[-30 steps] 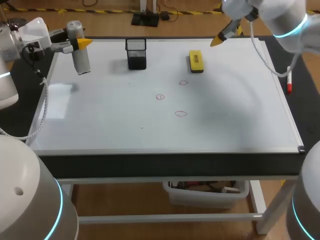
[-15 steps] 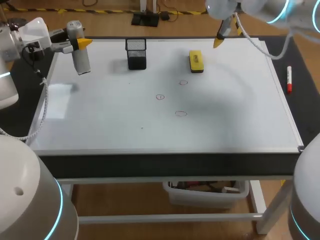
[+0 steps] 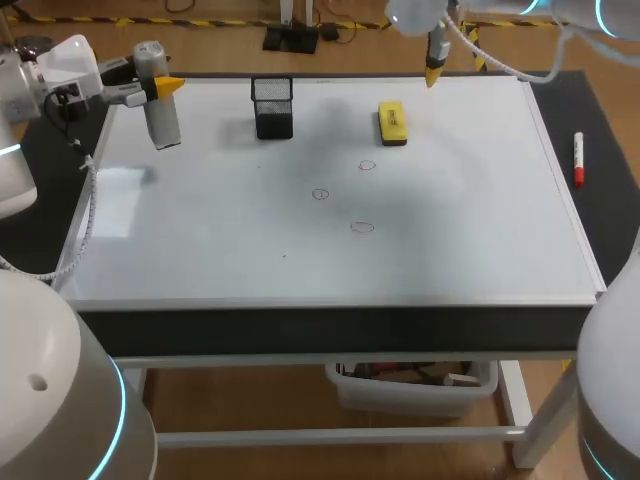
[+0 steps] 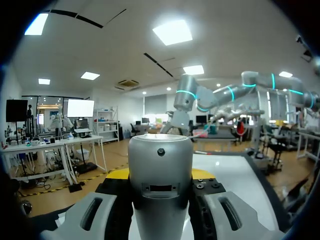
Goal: Pick up the inspection probe, press it on each red-marked spot on the whiteboard one by one, put down the probe, pick up the eraser, and wipe off all the red marks.
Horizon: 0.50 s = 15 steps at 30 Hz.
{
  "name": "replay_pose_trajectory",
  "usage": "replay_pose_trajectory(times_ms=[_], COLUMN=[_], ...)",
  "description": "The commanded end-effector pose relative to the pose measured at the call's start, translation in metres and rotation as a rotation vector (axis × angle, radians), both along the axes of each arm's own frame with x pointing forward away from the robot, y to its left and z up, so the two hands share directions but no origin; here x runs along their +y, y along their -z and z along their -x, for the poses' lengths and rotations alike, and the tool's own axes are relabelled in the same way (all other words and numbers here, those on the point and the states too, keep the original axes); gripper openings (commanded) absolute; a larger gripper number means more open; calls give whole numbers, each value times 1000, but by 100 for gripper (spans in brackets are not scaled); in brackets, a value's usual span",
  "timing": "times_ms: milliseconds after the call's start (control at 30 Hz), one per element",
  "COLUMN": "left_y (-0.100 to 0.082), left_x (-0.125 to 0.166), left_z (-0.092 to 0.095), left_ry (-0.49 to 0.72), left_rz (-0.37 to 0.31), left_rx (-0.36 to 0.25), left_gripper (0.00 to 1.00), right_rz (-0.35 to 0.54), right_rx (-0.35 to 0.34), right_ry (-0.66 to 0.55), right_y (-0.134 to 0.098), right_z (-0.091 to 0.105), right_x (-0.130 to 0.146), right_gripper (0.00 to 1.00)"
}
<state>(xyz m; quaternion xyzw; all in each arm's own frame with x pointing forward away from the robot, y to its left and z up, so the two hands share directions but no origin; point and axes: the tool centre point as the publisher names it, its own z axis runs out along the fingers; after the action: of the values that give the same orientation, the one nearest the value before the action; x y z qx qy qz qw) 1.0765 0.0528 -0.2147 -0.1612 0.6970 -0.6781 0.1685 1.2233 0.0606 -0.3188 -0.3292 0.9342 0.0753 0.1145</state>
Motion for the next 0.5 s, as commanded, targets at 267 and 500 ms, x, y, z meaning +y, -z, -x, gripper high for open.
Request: replay_pose_trajectory(times_ms=[267,500], left_y=[0,0], left_x=[0,0], left_z=[0,0], left_ry=[1,1], left_rz=[2,2], left_rx=[-4,-4], left_gripper=[0,0], right_rz=[148,147], right_rx=[168,120], right_ry=[-388,-580], right_y=[27,40], right_z=[9,20], right_x=[-1,2], right_gripper=[100,100])
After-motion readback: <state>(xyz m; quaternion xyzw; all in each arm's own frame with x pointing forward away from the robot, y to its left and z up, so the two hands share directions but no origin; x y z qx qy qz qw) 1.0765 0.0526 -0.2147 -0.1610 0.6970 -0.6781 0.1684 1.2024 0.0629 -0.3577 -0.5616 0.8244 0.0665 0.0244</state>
